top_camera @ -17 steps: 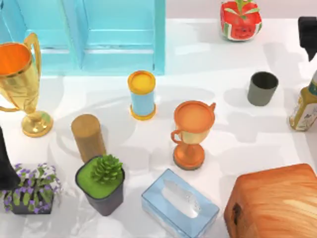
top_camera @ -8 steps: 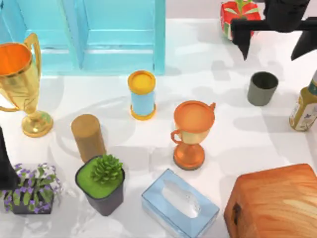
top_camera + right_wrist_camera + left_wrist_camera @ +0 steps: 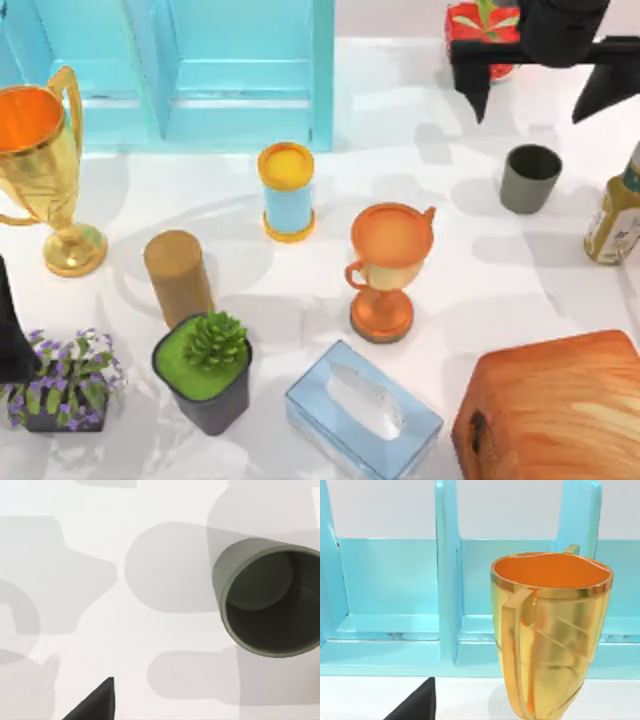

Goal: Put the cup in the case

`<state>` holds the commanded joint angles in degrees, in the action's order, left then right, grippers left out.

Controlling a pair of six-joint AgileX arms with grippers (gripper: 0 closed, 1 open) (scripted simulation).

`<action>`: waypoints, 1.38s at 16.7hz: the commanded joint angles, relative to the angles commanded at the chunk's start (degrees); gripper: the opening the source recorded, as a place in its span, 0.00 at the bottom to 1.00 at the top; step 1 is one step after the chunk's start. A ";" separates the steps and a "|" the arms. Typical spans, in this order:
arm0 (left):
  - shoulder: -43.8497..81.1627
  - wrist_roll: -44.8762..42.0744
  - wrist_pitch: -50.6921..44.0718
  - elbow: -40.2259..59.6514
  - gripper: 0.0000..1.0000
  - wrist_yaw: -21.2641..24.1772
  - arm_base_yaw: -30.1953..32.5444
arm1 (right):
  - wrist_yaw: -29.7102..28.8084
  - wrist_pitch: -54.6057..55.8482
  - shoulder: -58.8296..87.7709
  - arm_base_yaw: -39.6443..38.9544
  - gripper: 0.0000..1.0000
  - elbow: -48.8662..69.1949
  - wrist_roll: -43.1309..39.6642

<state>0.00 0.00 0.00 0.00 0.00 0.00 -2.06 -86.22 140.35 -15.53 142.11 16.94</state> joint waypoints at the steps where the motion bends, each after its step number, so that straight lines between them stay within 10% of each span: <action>1: 0.00 0.00 0.00 0.00 1.00 0.00 0.00 | 0.02 0.77 0.02 -0.03 1.00 -0.77 -0.05; 15: 0.00 0.00 0.00 0.00 1.00 0.00 0.00 | 0.05 21.97 0.72 0.00 1.00 -21.32 -0.16; 23: 0.00 0.00 0.00 0.00 1.00 0.00 0.00 | 0.05 21.97 0.72 0.00 0.40 -21.32 -0.16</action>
<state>0.00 0.00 0.00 0.00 0.00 0.00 -2.01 -64.25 141.08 -15.53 120.79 16.78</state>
